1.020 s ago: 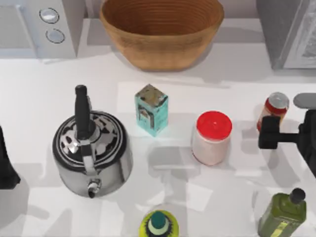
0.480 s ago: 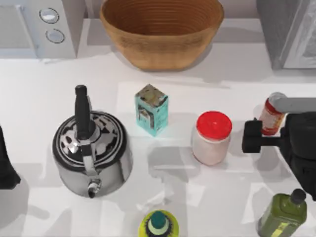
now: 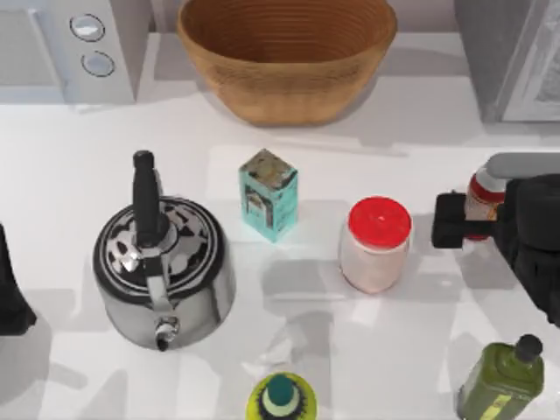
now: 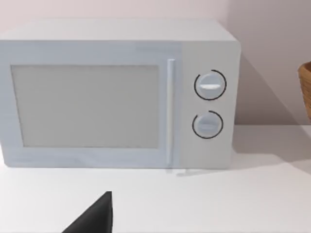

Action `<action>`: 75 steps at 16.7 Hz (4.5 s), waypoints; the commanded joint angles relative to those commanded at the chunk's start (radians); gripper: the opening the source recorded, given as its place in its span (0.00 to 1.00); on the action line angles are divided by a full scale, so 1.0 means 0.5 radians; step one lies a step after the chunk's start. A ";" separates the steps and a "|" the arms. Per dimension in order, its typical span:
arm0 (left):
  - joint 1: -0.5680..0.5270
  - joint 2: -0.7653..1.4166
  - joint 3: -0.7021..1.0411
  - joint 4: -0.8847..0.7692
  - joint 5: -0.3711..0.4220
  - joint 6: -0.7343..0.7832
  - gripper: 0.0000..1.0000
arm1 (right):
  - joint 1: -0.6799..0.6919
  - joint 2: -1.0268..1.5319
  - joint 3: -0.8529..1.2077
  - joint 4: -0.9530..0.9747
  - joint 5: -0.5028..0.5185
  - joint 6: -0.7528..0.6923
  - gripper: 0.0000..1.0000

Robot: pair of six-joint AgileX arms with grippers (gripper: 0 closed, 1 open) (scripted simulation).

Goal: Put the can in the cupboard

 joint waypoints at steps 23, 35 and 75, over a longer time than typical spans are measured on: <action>0.000 0.000 0.000 0.000 0.000 0.000 1.00 | 0.039 0.241 0.151 0.085 0.026 0.017 0.00; 0.000 0.000 0.000 0.000 0.000 0.000 1.00 | -0.013 0.098 0.186 -0.009 0.003 -0.036 0.00; 0.000 0.000 0.000 0.000 0.000 0.000 1.00 | -0.688 -3.579 -0.946 -1.571 -0.670 -0.407 0.00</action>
